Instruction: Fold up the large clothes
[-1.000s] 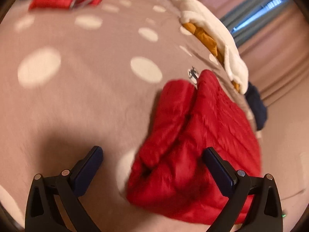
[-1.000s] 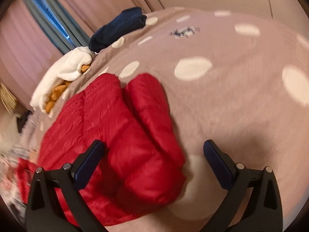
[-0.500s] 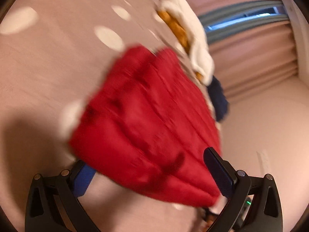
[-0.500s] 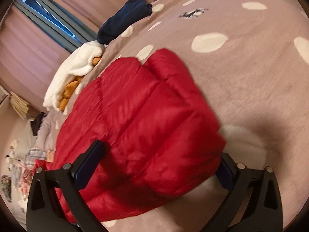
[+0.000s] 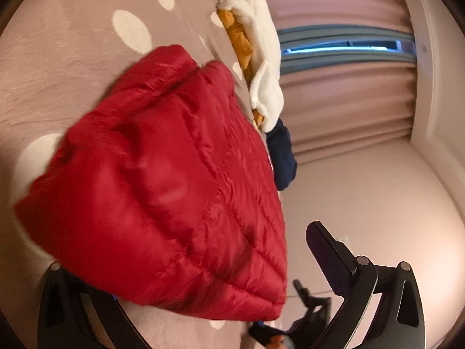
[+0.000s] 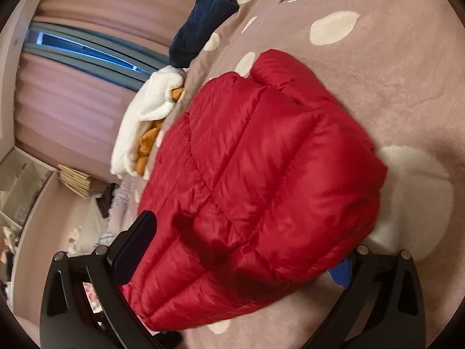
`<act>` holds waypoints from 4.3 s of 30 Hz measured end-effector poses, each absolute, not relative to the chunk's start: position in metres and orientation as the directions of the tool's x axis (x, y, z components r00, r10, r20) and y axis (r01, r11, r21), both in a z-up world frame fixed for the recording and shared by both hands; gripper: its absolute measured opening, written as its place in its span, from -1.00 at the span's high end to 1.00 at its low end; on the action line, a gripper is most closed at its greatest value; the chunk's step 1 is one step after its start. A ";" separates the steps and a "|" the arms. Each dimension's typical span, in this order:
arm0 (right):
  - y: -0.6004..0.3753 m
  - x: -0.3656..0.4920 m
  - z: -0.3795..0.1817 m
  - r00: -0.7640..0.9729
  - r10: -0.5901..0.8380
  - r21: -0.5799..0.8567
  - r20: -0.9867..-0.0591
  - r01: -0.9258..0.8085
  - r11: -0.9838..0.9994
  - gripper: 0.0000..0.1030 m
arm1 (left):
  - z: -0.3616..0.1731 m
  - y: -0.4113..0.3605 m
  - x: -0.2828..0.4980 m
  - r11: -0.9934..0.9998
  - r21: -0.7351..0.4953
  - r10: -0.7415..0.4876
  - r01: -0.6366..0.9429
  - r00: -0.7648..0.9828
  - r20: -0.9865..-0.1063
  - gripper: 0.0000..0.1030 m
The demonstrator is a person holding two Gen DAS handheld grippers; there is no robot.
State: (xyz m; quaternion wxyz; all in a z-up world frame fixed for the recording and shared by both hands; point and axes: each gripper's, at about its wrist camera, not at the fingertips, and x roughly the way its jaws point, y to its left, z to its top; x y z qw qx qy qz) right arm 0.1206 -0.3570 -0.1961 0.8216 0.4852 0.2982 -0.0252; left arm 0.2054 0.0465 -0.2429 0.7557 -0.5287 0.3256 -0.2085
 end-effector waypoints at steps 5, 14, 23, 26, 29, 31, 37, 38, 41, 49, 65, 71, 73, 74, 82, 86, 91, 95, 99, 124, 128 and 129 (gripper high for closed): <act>-0.354 0.131 -0.201 0.827 0.281 0.810 -0.487 0.309 0.498 -0.74 | -0.235 0.019 0.224 0.560 -0.827 -0.575 -0.040 0.699 -0.424 -0.93; -0.344 0.147 -0.200 0.781 0.162 0.661 -0.604 0.376 0.649 -0.10 | -0.233 0.007 0.225 0.721 -0.678 -0.351 -0.143 0.769 -0.535 -0.32; -0.333 0.164 -0.201 0.751 0.194 0.595 -0.632 0.309 0.742 -0.05 | -0.203 0.004 0.223 0.815 -0.564 -0.224 -0.134 0.825 -0.520 0.11; -0.320 0.169 -0.203 0.742 0.206 0.567 -0.638 0.272 0.777 0.00 | -0.190 0.010 0.215 0.830 -0.545 -0.201 -0.117 0.849 -0.489 0.14; -0.303 0.175 -0.204 0.726 0.212 0.524 -0.654 0.233 0.819 0.02 | -0.180 0.020 0.209 0.823 -0.557 -0.194 -0.109 0.869 -0.456 0.14; -0.293 0.179 -0.205 0.714 0.220 0.497 -0.665 0.204 0.843 0.02 | -0.173 0.024 0.208 0.818 -0.565 -0.185 -0.105 0.883 -0.431 0.14; -0.274 0.193 -0.208 0.679 0.275 0.479 -0.681 0.128 0.868 0.02 | -0.145 0.014 0.198 0.871 -0.490 -0.176 -0.027 0.915 -0.363 0.14; -0.271 0.194 -0.208 0.673 0.272 0.465 -0.687 0.120 0.877 0.01 | -0.143 0.011 0.196 0.878 -0.479 -0.186 -0.007 0.917 -0.354 0.14; -0.268 0.196 -0.209 0.669 0.258 0.443 -0.698 0.120 0.888 -0.01 | -0.135 -0.003 0.191 0.908 -0.415 -0.210 0.056 0.918 -0.336 0.14; -0.268 0.200 -0.213 0.665 0.258 0.439 -0.701 0.117 0.891 0.02 | -0.126 -0.036 0.186 0.868 -0.436 -0.384 0.236 0.877 -0.289 0.14; -0.267 0.200 -0.211 0.672 0.254 0.437 -0.696 0.116 0.892 0.01 | -0.162 -0.072 0.223 0.770 -0.549 -0.569 0.324 0.739 -0.361 -0.01; -0.268 0.198 -0.212 0.678 0.259 0.447 -0.688 0.114 0.887 -0.05 | -0.162 -0.072 0.224 0.750 -0.586 -0.576 0.306 0.738 -0.351 -0.01; -0.268 0.192 -0.211 0.681 0.260 0.453 -0.684 0.117 0.884 -0.11 | -0.160 -0.064 0.223 0.737 -0.605 -0.583 0.301 0.736 -0.345 -0.01; -0.269 0.190 -0.212 0.685 0.259 0.455 -0.681 0.119 0.882 -0.12 | -0.160 -0.061 0.222 0.731 -0.614 -0.585 0.297 0.736 -0.341 -0.01; -0.268 0.185 -0.205 0.705 0.171 0.389 -0.688 0.160 0.907 -0.40 | -0.159 -0.058 0.230 0.728 -0.628 -0.576 0.275 0.741 -0.343 -0.01; -0.271 0.186 -0.205 0.705 0.169 0.397 -0.689 0.172 0.902 -0.41 | -0.159 -0.062 0.223 0.729 -0.626 -0.576 0.276 0.741 -0.345 -0.01; -0.278 0.189 -0.202 0.705 0.124 0.372 -0.698 0.210 0.904 -0.65 | -0.157 -0.064 0.224 0.741 -0.610 -0.571 0.279 0.741 -0.355 -0.01; -0.288 0.181 -0.199 0.713 0.030 0.346 -0.700 0.302 0.888 -0.80 | -0.157 -0.069 0.225 0.747 -0.600 -0.573 0.286 0.736 -0.362 -0.01; -0.301 0.177 -0.191 0.718 -0.040 0.328 -0.695 0.367 0.870 -0.85 | -0.158 -0.072 0.225 0.755 -0.587 -0.571 0.292 0.732 -0.371 -0.01; -0.313 0.140 -0.013 0.881 -0.280 0.119 -0.383 0.347 0.930 -0.89 | -0.187 -0.168 0.273 0.780 -0.340 -0.610 0.526 0.514 -0.604 -0.27; -0.314 0.141 -0.015 0.858 -0.318 0.092 -0.403 0.383 0.919 -0.89 | -0.194 -0.180 0.282 0.765 -0.331 -0.621 0.553 0.495 -0.608 -0.27; -0.317 0.140 -0.017 0.855 -0.316 0.097 -0.410 0.386 0.918 -0.89 | -0.195 -0.181 0.281 0.768 -0.318 -0.615 0.557 0.499 -0.611 -0.27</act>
